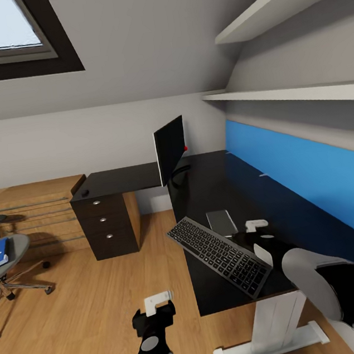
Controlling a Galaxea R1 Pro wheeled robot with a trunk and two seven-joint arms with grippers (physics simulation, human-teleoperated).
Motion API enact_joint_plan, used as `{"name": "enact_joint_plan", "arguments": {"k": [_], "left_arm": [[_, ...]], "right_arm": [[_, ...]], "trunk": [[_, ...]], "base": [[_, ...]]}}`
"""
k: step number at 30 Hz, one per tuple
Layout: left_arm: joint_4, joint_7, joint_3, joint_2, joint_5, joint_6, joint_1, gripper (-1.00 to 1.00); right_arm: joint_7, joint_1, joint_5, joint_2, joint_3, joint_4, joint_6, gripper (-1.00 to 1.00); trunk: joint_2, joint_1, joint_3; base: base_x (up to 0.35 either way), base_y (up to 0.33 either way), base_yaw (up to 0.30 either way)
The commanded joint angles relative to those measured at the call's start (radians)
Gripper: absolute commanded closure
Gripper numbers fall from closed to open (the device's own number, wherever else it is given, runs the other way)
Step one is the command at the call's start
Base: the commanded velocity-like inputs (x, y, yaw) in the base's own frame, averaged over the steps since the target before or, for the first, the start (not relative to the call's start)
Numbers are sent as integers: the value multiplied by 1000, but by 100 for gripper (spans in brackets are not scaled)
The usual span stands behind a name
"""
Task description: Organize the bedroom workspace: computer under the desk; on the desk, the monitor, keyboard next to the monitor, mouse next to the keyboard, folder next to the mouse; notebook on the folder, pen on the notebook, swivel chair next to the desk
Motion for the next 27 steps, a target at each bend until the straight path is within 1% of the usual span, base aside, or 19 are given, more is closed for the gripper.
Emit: {"name": "enact_joint_plan", "arguments": {"k": [1,6,18,27], "left_arm": [[-2,8,-5,0,7,3,-1,-100],[-2,8,-13,1,7,4,-1,-100],[-1,9,-15,2,8,5,-1,-100],[-1,9,-17,2,8,5,-1,-100]], "right_arm": [[1,0,-7,0,3,1,-2,-100],[3,10,-6,0,3,2,-2,-100],[3,14,-6,2,4,2,-3,-100],[3,15,-6,2,4,2,-2,-100]], "trunk": [[-8,4,-4],[-43,23,-20],[-127,69,-58],[-127,69,-58]], "base": [[0,0,0],[0,0,0],[0,0,0],[0,0,0]]}}
